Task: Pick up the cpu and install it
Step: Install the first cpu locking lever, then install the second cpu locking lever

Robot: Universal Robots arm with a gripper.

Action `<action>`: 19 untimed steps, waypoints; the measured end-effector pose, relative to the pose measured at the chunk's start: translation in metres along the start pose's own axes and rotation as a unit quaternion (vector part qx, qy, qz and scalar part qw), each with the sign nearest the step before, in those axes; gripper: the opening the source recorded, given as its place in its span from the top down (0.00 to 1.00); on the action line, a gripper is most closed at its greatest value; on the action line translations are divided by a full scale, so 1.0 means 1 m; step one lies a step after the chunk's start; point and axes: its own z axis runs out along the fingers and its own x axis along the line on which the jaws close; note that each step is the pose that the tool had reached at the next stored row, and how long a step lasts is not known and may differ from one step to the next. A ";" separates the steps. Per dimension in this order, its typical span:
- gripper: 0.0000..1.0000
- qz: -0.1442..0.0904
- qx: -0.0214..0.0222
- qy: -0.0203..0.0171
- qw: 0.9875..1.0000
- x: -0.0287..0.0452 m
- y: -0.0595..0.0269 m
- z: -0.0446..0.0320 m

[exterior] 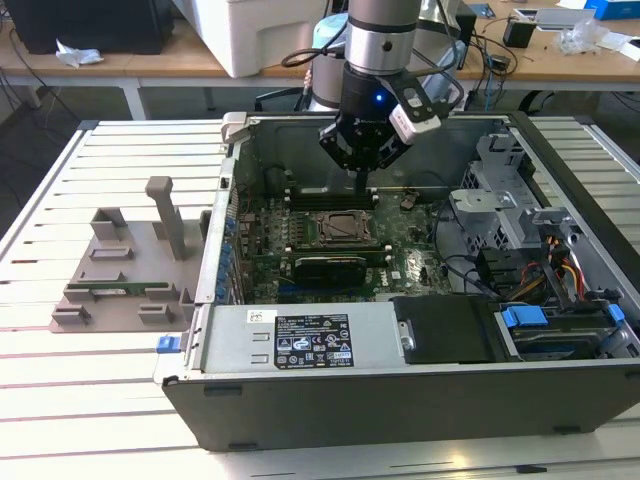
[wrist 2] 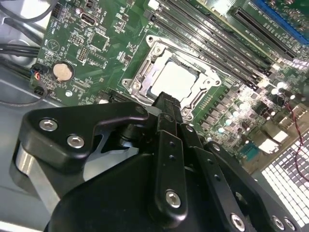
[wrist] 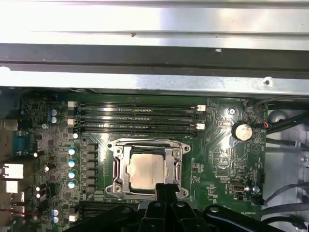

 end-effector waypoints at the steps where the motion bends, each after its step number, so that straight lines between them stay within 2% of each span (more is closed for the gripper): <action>1: 0.89 0.000 0.000 0.000 1.000 0.0000 -0.0001 -0.0015; 5: 0.89 0.000 0.000 0.000 1.000 0.0002 -0.0004 -0.0101; 19: 0.89 0.000 0.000 0.000 1.000 0.0003 -0.0009 -0.0105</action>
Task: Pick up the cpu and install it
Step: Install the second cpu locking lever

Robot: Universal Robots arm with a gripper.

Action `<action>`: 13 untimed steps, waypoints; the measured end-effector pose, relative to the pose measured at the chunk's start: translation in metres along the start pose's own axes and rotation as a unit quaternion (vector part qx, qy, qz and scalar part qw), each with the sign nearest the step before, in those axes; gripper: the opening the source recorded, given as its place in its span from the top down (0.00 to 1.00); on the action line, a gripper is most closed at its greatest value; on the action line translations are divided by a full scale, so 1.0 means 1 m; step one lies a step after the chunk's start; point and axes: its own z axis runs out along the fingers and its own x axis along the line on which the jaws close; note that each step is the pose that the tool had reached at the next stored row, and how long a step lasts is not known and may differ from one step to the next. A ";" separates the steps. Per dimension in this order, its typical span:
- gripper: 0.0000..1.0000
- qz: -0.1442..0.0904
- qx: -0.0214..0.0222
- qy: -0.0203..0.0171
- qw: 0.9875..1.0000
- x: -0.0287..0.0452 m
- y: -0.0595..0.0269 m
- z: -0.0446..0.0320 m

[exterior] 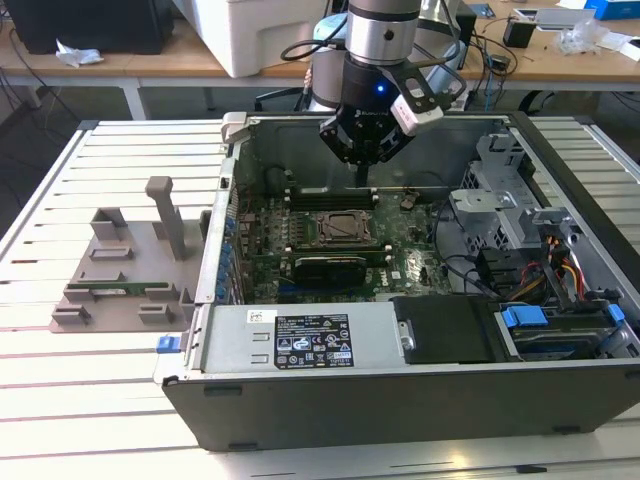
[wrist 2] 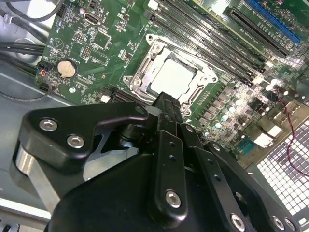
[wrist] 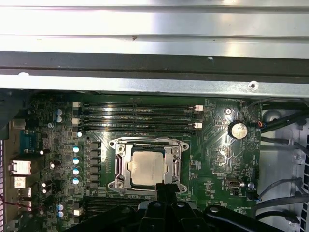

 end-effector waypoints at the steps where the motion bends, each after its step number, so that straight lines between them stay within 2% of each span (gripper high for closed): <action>1: 0.89 0.000 0.000 0.000 1.000 0.0000 -0.0006 0.0001; 2: 0.89 0.000 -0.002 0.000 1.000 0.0001 -0.0015 0.0002; 3: 0.89 0.000 -0.006 0.000 1.000 0.0001 -0.0023 0.0002; 5: 0.89 -0.001 -0.025 0.000 1.000 0.0001 -0.0029 0.0003; 6: 0.89 -0.001 -0.039 -0.001 0.999 0.0001 -0.0029 0.0003; 7: 0.89 -0.001 -0.050 -0.001 0.999 0.0001 -0.0030 0.0003; 10: 0.89 -0.001 -0.077 -0.001 0.997 0.0001 -0.0029 0.0003; 11: 0.89 -0.001 -0.084 -0.001 0.996 0.0001 -0.0030 0.0003; 13: 0.89 -0.002 -0.088 -0.002 0.996 0.0001 -0.0029 0.0003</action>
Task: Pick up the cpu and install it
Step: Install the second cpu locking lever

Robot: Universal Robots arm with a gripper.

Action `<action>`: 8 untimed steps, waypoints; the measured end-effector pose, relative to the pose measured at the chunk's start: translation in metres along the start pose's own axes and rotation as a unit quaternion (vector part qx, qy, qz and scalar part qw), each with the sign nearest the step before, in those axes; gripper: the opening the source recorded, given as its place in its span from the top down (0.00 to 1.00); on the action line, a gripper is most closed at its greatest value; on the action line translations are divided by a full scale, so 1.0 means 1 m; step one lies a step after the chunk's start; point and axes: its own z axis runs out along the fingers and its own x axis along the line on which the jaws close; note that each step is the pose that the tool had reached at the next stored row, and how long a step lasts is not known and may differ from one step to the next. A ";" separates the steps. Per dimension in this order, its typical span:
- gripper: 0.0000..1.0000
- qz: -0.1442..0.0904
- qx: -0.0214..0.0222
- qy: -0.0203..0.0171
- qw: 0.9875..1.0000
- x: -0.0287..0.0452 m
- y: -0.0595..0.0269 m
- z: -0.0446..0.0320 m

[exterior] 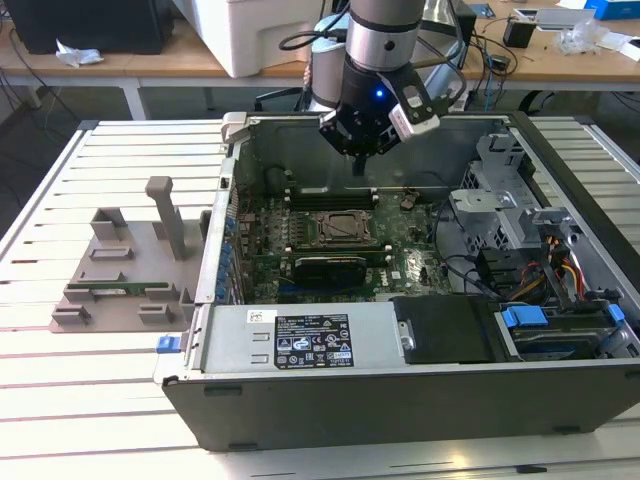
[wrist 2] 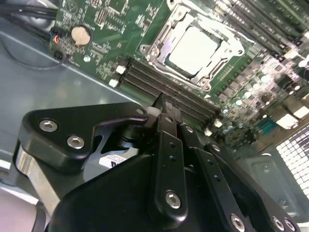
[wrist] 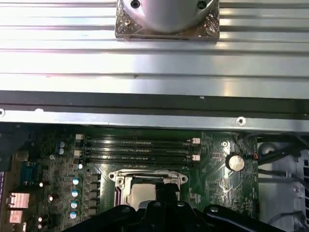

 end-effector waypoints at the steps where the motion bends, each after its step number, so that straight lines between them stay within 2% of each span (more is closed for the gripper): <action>1: 0.89 0.000 0.000 0.000 1.000 0.0000 -0.0002 0.0001; 4: 0.89 0.000 0.004 0.000 1.000 0.0001 -0.0080 -0.0006; 8: 0.89 0.000 0.004 0.000 1.000 0.0002 -0.0147 -0.0010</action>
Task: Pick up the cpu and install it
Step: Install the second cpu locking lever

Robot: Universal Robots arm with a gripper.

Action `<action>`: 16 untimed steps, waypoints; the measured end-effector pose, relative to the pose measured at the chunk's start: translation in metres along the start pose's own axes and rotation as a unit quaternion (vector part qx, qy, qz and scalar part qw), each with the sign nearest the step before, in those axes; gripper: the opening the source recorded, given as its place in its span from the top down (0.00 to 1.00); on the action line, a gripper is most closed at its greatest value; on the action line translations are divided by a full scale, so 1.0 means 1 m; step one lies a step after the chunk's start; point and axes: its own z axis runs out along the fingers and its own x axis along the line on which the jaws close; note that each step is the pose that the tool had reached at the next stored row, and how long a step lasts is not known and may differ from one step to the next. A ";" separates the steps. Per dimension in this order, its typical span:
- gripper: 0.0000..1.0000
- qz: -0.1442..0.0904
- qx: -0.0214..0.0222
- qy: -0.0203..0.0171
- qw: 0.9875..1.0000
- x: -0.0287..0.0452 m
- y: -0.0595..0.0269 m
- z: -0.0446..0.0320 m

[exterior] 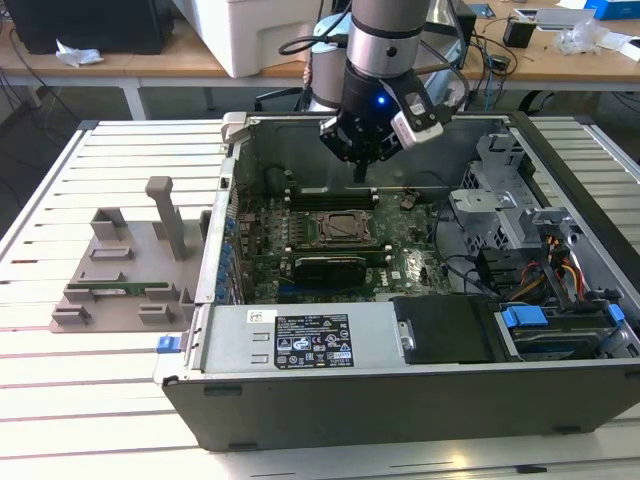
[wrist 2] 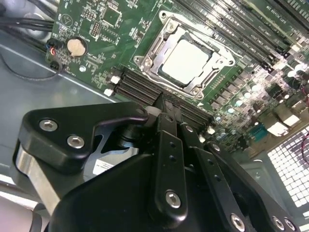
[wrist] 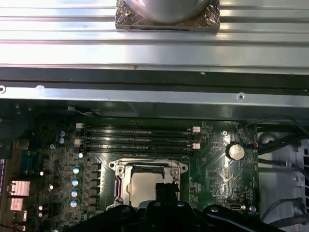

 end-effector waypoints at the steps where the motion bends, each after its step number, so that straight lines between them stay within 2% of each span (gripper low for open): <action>1: 0.89 0.000 0.000 0.000 1.000 0.0000 -0.0013 0.0000; 16: 0.89 0.000 0.000 0.000 1.000 0.0002 -0.0145 0.0015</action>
